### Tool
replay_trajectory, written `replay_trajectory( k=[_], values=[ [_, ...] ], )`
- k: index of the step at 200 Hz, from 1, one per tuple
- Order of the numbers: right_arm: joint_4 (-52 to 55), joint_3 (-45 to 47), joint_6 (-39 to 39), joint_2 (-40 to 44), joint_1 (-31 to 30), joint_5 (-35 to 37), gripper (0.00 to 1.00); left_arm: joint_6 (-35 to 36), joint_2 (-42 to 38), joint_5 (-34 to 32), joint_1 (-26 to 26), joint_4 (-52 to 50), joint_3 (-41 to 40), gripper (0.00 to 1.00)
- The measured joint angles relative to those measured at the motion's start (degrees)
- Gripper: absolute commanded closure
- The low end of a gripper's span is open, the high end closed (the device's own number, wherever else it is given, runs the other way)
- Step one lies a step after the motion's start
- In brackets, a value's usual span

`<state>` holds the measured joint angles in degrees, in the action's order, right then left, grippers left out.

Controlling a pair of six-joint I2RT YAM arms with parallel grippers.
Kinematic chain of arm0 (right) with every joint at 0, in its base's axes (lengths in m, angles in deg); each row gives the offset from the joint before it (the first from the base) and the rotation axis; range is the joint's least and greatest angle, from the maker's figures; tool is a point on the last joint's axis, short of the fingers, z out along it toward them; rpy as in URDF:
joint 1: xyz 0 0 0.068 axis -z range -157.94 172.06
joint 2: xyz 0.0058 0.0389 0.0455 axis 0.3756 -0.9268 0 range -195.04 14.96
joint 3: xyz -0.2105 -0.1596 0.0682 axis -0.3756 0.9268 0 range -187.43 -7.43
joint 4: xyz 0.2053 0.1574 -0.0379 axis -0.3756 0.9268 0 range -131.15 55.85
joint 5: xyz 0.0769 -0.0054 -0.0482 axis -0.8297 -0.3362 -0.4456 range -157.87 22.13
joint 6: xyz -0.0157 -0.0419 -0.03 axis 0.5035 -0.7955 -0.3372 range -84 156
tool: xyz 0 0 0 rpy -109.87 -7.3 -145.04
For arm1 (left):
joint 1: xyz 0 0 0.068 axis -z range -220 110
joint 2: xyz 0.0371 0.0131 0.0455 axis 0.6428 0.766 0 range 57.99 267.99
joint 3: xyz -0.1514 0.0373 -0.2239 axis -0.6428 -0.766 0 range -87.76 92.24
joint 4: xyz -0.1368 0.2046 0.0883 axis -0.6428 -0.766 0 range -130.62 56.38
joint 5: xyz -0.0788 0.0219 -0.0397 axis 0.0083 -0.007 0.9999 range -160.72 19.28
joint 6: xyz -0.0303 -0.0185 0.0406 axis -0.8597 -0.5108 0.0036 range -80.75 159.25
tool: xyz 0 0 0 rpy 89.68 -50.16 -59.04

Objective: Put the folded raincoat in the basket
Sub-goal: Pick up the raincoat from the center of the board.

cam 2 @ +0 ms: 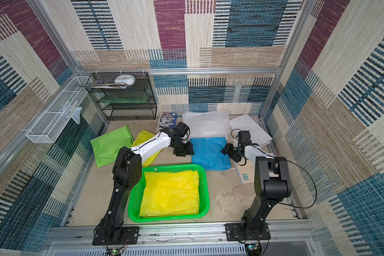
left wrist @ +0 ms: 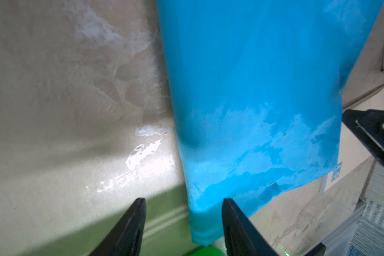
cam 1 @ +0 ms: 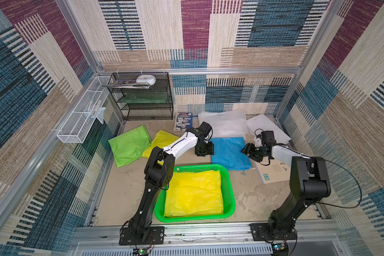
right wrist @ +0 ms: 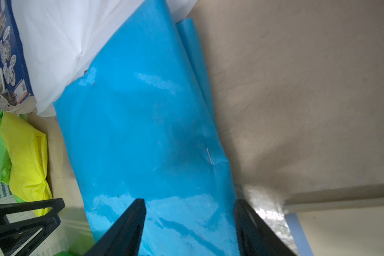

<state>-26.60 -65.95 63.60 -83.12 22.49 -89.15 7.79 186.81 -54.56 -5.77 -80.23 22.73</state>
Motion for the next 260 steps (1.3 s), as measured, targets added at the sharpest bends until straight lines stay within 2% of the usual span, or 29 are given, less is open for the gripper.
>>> replay_trajectory(
  k=[22,42,138,157,168,204,234,260],
  values=[
    [-0.8,0.9,-0.2,4.5,0.0,-0.9,0.31,0.8,-5.7,-1.4,0.0,0.5,-4.1,0.38],
    [-0.7,-1.4,-1.4,3.5,0.0,-0.2,0.29,1.6,-7.5,-1.4,-0.4,1.3,-3.8,0.38],
    [2.6,-10.4,-3.4,-11.5,0.7,0.8,0.33,1.7,6.1,1.0,-1.5,-0.4,6.6,0.40],
    [2.5,-11.0,-3.7,-12.5,0.8,-0.3,0.35,1.4,7.6,1.8,-1.5,-0.3,7.0,0.42],
    [1.7,-11.0,-3.9,-13.0,0.8,-1.3,0.41,0.7,8.6,2.1,-1.5,-0.4,7.3,0.44],
    [-0.4,-10.5,-3.9,-13.7,0.9,-4.0,0.43,-0.9,10.7,4.6,-1.6,0.9,8.8,0.47],
    [-0.7,-10.2,-4.0,-13.6,0.9,-4.5,0.45,-1.6,11.8,6.9,-1.6,3.2,9.6,0.57],
    [-1.4,-9.4,-4.1,-13.3,0.9,-4.9,0.45,-2.3,12.7,7.5,-1.7,3.7,10.3,0.78]
  ],
)
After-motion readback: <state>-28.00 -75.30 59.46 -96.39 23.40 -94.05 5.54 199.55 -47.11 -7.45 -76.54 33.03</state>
